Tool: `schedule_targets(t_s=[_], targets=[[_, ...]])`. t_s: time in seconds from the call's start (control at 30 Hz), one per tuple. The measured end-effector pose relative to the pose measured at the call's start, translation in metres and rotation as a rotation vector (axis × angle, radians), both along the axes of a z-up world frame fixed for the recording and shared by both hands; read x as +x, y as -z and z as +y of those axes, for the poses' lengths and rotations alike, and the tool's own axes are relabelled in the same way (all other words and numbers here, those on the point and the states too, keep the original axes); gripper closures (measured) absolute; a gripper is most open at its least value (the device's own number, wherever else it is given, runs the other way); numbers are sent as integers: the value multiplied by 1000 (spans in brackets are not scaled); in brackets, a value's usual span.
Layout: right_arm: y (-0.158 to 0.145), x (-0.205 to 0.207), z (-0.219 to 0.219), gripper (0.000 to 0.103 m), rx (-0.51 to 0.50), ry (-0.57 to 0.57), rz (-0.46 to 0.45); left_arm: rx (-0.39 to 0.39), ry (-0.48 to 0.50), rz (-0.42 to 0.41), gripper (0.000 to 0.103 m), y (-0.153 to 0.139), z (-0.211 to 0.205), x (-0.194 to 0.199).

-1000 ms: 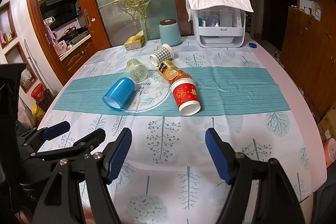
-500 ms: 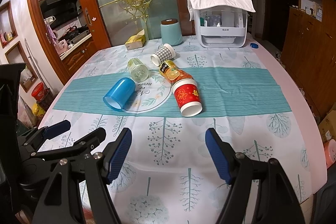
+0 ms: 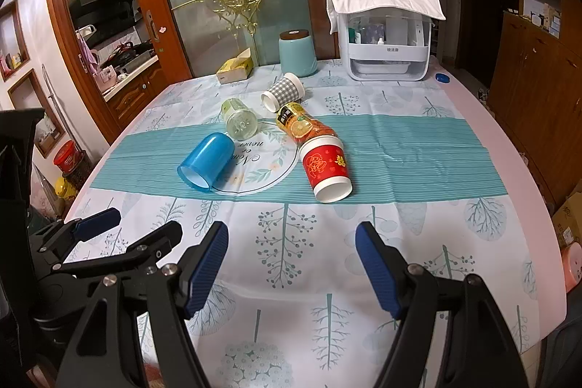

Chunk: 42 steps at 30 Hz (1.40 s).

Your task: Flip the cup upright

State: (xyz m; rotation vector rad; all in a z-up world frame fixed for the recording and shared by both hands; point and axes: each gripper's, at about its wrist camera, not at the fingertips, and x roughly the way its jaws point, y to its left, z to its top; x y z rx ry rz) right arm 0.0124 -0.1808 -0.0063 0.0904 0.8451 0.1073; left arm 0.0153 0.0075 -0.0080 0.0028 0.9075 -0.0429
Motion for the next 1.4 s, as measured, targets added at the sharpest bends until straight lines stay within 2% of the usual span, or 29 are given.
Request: schedule_targets(t_s=[0.43, 0.93, 1.13, 1.4], targets=[[-11, 7, 1, 30, -38, -28, -32, -2, -8, -15, 21, -7, 4, 8], [-31, 33, -5, 30, -18, -63, -42, -10, -29, -35, 21, -26, 15, 38], [-32, 45, -9, 30, -4, -55, -35, 4, -38, -12, 21, -21, 16, 50], [-25, 61, -13, 29, -28, -38, -21, -21, -77, 39, 21, -6, 26, 66]])
